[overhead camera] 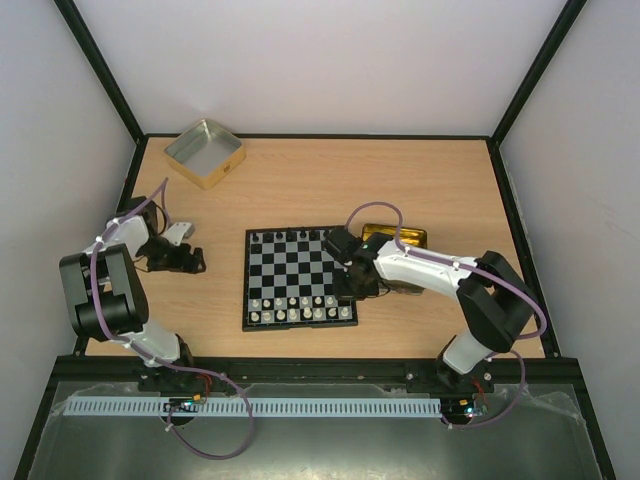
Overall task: Set up the chess pieces on the board
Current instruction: Place the chess piece on the chessboard.
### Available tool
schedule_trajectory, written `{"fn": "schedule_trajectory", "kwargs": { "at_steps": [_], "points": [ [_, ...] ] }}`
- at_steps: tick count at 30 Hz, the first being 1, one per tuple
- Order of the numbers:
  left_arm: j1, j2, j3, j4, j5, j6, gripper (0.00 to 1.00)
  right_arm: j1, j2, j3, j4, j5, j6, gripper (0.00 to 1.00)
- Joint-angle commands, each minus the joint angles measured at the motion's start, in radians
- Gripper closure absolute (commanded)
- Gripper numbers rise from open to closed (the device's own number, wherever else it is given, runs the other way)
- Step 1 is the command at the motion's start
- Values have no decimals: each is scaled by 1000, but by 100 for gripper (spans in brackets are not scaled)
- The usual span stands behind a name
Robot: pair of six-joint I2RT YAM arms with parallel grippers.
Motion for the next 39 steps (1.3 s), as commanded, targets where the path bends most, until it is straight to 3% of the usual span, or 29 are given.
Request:
{"fn": "schedule_trajectory", "kwargs": {
  "at_steps": [1,12,33,39],
  "points": [
    [-3,-30,-22,-8,8,12,4,16,18,-14,12,-1,17,96],
    [-1,-41,-42,2,5,15,4,32,26,-19,9,-8,23,95],
    [-2,-52,-54,6,1,17,4,35,30,51,-63,82,11,69],
    [-2,-53,-55,7,-1,17,4,35,50,85,-93,124,-14,68]
  ]
}}
